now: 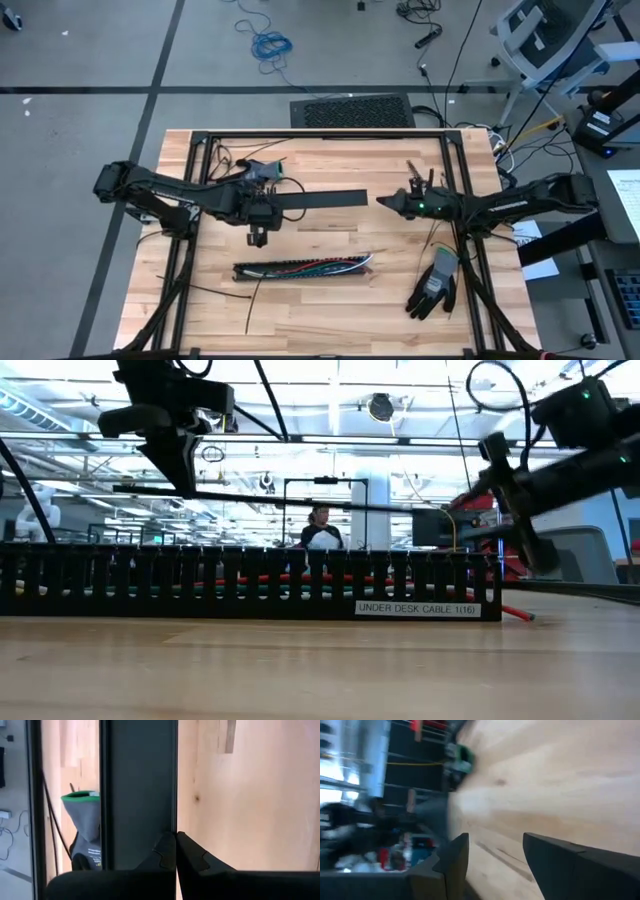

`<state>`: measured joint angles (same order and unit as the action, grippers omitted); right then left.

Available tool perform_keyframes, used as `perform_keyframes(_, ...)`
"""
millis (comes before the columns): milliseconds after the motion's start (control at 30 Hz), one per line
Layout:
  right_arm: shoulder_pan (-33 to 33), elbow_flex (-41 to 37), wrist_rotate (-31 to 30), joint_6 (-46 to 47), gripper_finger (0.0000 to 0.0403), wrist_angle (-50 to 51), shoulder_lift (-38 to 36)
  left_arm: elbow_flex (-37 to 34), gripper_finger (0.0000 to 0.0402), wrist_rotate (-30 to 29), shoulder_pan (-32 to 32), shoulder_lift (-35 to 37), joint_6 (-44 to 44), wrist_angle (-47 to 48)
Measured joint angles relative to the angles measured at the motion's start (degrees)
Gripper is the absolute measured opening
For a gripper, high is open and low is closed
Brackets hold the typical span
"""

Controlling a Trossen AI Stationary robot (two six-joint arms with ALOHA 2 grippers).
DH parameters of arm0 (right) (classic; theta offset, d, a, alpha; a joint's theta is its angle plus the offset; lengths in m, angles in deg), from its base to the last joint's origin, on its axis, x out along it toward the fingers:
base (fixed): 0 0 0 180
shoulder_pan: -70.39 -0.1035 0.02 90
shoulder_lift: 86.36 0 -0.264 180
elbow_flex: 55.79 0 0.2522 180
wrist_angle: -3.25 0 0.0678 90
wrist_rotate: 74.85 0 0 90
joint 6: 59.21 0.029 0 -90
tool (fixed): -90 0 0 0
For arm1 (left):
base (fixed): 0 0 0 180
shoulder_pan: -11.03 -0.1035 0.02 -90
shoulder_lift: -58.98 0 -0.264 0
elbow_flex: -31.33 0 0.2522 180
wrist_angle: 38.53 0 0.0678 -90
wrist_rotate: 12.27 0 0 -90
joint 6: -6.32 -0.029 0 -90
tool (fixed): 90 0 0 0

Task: Ziptie cables
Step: Close the black cable duct

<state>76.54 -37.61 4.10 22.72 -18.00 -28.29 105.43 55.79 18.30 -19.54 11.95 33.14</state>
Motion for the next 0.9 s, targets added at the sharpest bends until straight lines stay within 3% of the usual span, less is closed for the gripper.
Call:
perform_keyframes(233,-1.26,2.75,-5.43,-1.43,0.0181,-0.14,3.69,0.02,0.0,0.53,0.0,1.01,-0.02,0.14)
perform_keyframes(600,-1.22,13.19,-1.7,-8.68,0.0181,0.29,9.64,0.04,0.0,0.95,0.0,1.03,-0.09,-0.15)
perform_keyframes(900,-1.22,14.03,1.05,-9.45,0.0177,-1.64,12.68,0.04,0.0,1.11,0.0,1.03,-0.27,-0.56)
